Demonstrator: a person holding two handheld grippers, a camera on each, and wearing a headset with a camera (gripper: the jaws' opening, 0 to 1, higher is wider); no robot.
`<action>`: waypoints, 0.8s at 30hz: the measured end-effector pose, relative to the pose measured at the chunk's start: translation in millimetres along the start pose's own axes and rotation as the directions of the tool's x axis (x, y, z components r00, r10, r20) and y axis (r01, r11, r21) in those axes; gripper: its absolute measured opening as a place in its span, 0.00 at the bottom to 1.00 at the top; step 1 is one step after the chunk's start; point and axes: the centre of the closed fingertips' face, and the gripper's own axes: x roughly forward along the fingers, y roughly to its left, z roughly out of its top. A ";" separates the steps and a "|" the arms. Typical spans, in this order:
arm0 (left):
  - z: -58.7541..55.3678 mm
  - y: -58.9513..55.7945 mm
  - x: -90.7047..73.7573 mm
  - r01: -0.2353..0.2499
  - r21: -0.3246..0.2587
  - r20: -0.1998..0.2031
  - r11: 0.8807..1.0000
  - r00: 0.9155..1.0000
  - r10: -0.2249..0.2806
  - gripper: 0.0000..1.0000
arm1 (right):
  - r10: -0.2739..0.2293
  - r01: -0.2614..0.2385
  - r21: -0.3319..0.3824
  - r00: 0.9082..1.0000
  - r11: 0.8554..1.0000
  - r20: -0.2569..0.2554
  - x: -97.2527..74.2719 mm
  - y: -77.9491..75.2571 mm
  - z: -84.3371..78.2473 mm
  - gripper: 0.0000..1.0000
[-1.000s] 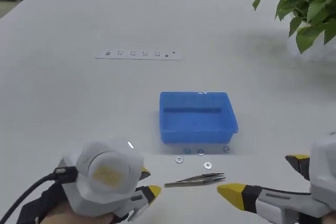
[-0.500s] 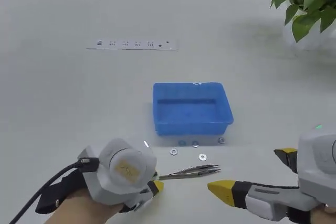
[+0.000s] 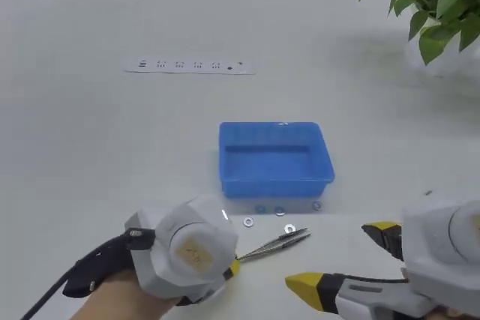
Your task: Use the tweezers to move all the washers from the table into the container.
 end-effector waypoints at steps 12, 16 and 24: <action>40.2 -2.2 -34.0 -0.004 0.001 0.105 1.000 0.994 0.004 0.00 | 0.040 -0.049 -0.200 0.998 0.979 -0.050 21.4 13.3 0.1 0.53; 56.3 -2.0 -44.0 -0.022 0.023 0.137 0.999 0.990 0.019 0.00 | 0.039 -0.049 -0.242 0.998 0.969 -0.049 29.2 15.2 6.9 0.52; 74.9 -3.3 -53.1 -0.023 0.075 0.178 0.997 0.984 0.009 0.00 | 0.082 -0.086 -0.295 0.996 0.952 -0.026 43.8 27.7 25.0 0.45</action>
